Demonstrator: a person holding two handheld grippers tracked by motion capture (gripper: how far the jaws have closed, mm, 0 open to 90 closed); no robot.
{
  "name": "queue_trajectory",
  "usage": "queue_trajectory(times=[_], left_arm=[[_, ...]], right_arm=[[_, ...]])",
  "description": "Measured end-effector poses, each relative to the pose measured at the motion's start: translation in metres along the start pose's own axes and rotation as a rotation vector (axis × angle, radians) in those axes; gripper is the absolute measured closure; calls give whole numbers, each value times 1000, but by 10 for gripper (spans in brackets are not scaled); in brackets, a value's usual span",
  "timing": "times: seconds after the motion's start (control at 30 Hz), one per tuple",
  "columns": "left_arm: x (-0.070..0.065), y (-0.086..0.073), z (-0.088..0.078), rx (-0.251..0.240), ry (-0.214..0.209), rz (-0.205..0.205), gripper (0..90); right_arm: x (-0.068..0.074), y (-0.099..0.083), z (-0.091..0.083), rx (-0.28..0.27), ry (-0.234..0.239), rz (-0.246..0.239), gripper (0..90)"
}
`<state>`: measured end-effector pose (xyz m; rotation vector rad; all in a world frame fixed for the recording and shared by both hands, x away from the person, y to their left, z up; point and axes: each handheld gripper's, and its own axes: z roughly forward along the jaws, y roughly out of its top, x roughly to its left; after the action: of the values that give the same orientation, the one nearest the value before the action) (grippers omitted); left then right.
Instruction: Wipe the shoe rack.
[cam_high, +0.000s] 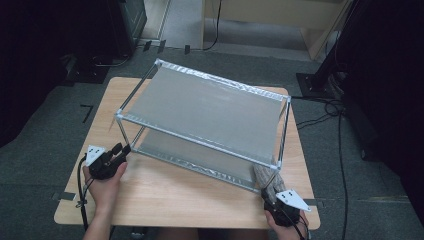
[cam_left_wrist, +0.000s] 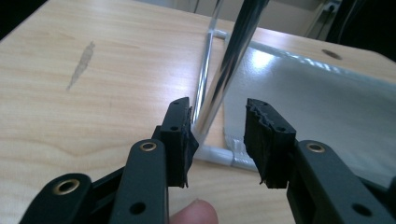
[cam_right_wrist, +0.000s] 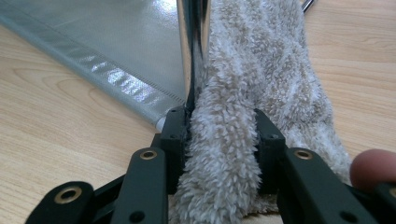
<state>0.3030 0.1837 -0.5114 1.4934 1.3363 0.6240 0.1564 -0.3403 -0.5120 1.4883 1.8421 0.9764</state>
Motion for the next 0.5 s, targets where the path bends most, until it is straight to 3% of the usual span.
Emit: queue_trajectory(times=[0.1, 0.2, 0.27, 0.3, 0.4, 0.5], left_arm=[[-3, 10, 8, -16, 7, 4, 611], [-7, 16, 18, 3, 1, 40, 639], [-8, 17, 21, 11, 27, 63, 699], [-7, 18, 21, 16, 35, 59, 767], [-5, 18, 17, 26, 46, 79, 783], [-3, 16, 9, 28, 54, 55, 782]], right_arm=[[-1, 0, 0, 0, 7, -2, 647], [-2, 0, 1, 5, 14, 6, 647], [-3, 1, 2, 4, 15, 7, 647], [-3, 1, 2, 4, 14, 9, 647], [-3, 2, 4, 4, 19, 7, 647], [-2, 6, 8, 10, 22, 1, 646]])
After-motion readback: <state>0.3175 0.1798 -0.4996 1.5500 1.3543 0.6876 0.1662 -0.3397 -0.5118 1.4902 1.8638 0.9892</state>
